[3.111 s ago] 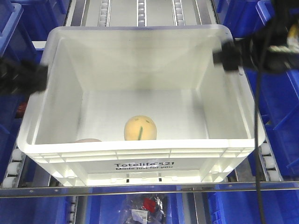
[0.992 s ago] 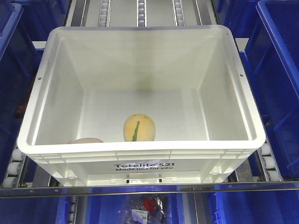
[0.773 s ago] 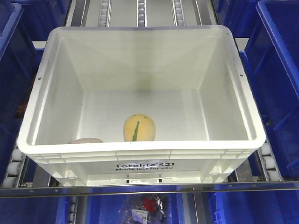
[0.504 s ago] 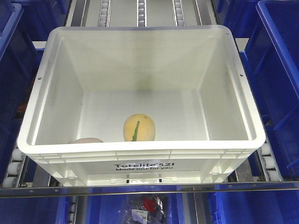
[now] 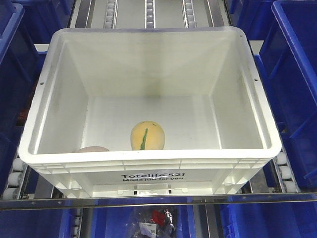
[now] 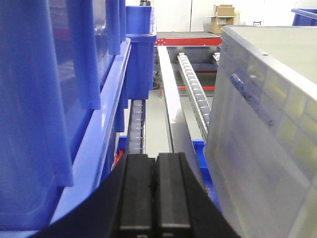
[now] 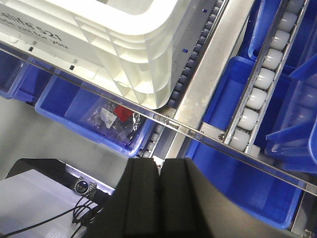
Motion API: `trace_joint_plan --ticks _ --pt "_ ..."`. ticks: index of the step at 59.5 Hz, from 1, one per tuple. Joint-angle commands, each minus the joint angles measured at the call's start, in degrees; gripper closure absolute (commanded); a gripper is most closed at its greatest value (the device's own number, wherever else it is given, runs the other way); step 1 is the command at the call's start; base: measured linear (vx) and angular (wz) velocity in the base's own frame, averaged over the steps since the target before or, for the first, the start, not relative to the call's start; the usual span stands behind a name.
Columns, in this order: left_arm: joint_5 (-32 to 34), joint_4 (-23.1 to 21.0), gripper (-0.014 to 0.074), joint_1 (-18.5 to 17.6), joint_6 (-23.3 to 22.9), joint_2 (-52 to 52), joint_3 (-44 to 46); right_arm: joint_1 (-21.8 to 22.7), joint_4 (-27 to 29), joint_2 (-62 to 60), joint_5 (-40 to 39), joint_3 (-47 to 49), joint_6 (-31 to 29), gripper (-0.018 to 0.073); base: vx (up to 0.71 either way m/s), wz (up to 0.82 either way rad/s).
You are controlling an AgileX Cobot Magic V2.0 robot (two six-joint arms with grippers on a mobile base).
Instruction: Place moving items into box and shelve
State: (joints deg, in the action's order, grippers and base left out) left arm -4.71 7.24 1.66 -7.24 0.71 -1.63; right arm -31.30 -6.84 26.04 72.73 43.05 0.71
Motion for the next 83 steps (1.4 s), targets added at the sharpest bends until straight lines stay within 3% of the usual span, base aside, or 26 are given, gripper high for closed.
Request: trace_joint_plan --ticks 1,16,26,83 --pt "5.3 0.1 0.0622 -0.3 -0.5 0.9 -1.6 -0.2 -0.4 0.4 -2.6 1.4 -0.7 0.0575 0.00 0.00" --pt "5.3 0.1 0.0621 -0.4 -0.6 0.9 -1.6 -0.2 -0.4 0.4 -2.6 1.4 -0.7 0.0575 0.00 0.00" --pt "5.4 0.2 0.0620 -2.6 -0.6 0.9 -1.6 -0.2 -0.4 0.4 -2.6 1.4 -0.7 0.0575 0.00 0.00" --pt "5.2 0.1 0.0619 -2.4 -0.6 0.8 -1.6 -0.2 -0.4 0.4 -2.6 1.4 -0.7 0.0575 0.00 0.00"
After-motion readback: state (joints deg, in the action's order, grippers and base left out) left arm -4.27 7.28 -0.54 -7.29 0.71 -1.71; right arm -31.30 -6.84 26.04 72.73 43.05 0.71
